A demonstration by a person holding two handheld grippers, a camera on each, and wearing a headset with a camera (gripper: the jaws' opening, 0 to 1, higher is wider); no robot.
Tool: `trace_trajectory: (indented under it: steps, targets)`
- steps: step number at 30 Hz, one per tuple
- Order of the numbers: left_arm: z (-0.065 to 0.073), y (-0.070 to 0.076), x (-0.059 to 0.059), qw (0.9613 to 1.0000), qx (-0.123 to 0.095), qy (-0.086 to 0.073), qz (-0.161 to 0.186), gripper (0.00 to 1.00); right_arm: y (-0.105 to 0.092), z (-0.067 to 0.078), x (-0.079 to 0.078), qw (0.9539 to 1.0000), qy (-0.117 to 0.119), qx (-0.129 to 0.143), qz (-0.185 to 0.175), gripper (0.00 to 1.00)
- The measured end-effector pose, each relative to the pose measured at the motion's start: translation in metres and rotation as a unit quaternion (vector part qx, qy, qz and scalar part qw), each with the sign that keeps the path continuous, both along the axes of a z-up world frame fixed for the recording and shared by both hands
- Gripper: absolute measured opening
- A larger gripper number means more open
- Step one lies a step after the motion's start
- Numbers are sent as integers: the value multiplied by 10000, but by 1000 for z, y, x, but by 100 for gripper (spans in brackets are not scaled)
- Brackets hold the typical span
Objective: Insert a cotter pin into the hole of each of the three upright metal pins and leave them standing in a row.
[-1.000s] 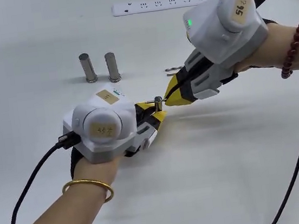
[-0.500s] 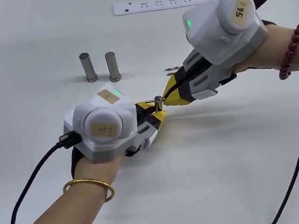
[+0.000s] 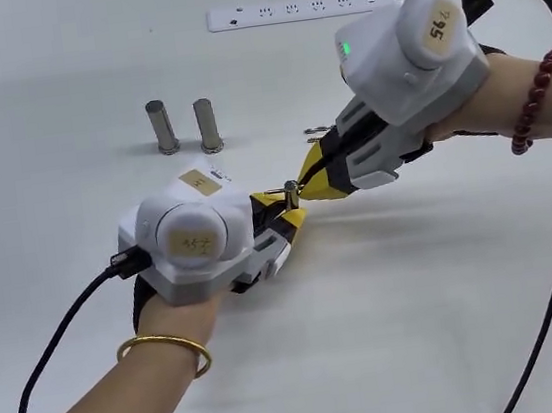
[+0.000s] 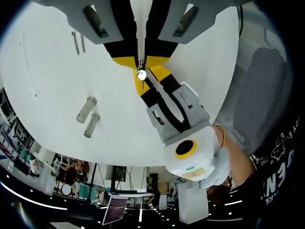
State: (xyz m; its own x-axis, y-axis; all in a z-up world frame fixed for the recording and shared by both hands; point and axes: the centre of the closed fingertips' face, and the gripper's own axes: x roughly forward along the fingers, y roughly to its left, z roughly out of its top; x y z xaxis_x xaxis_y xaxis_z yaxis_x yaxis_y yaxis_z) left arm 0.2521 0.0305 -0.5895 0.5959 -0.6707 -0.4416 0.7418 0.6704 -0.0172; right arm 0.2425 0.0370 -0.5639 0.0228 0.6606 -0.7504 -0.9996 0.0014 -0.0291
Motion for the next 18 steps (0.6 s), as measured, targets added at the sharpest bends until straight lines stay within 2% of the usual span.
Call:
trace_trajectory:
  steps: [8,15,18]
  targets:
    - [-8,0,-6,9999,119,107,-38,10,-1,1,1,10000,29,-10,-75,4]
    - [-6,1,-6,9999,101,81,63,13,-5,1,0,9998,59,-23,-164,9]
    - [-5,3,-5,9998,54,106,173,13,-7,1,2,9994,110,21,-335,12]
